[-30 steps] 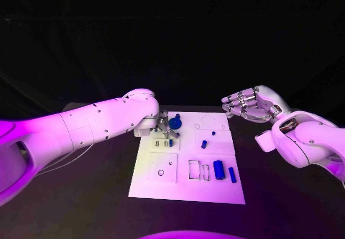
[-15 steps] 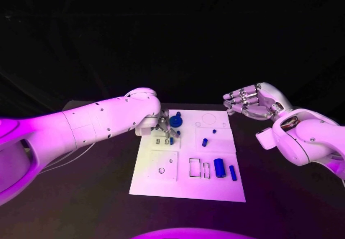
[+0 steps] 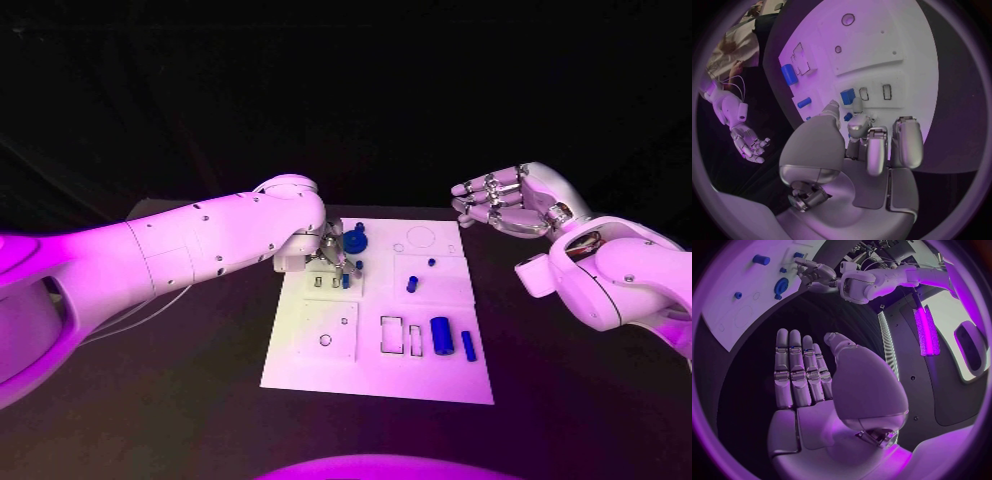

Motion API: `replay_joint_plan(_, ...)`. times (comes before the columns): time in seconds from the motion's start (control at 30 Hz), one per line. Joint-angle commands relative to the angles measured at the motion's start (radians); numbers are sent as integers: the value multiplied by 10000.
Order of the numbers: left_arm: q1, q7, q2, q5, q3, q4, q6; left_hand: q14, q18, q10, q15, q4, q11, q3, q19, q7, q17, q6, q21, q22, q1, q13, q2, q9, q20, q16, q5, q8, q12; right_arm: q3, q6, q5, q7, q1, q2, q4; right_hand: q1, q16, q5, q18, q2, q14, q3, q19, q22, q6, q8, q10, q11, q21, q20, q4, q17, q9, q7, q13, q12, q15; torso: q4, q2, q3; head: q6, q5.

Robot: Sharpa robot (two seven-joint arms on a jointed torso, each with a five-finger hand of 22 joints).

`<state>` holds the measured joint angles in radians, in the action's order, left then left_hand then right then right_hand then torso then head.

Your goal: Assemble the parts on the task board

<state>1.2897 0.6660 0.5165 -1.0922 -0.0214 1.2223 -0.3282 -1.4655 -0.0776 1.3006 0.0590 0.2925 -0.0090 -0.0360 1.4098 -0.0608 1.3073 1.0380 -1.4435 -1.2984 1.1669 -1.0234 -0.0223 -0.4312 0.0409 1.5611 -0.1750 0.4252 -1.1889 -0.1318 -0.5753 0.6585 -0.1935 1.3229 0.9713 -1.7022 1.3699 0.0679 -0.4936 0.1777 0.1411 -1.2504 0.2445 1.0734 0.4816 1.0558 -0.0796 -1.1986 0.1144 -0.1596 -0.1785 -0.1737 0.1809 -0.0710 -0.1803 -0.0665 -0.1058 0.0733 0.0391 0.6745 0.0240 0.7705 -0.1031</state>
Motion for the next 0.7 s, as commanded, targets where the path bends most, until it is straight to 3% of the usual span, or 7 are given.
replay_joint_plan(0.03,-3,16,-6,123,2,51,-300,-1025,194,-47,76,-16,-8,32,54,9,2547,-70,-46,-13,34,-16,74,-11,14,40,-6,38,-4,2,-62,4,-132,-7,-25,19,-19,-39,-66,44,4,-22,11,80,-8,-5,52,-15,67,68,-22,74,-8,1,-52,11,49,23,-3,1,-2,6,-8)
replay_joint_plan(0.5,-9,76,21,230,0,57,-376,-1035,195,-49,79,-29,-13,123,53,14,2578,-119,-59,-32,259,-44,141,-135,14,60,-11,68,-4,1,-56,4,-123,-18,-73,69,-16,-41,-107,43,1,-17,29,80,-22,-10,57,-11,69,72,-21,84,-20,2,-55,12,58,25,-2,8,-1,18,-27)
replay_joint_plan(0.7,-11,61,16,264,0,77,-364,-1041,197,-62,86,-18,-21,382,53,20,2597,-186,-74,-58,586,-59,277,-268,13,73,-26,79,17,1,-51,6,-122,-24,-90,84,-16,-41,-107,43,1,-17,29,80,-22,-10,57,-11,69,72,-21,84,-20,2,-55,12,58,25,7,11,1,23,-28)
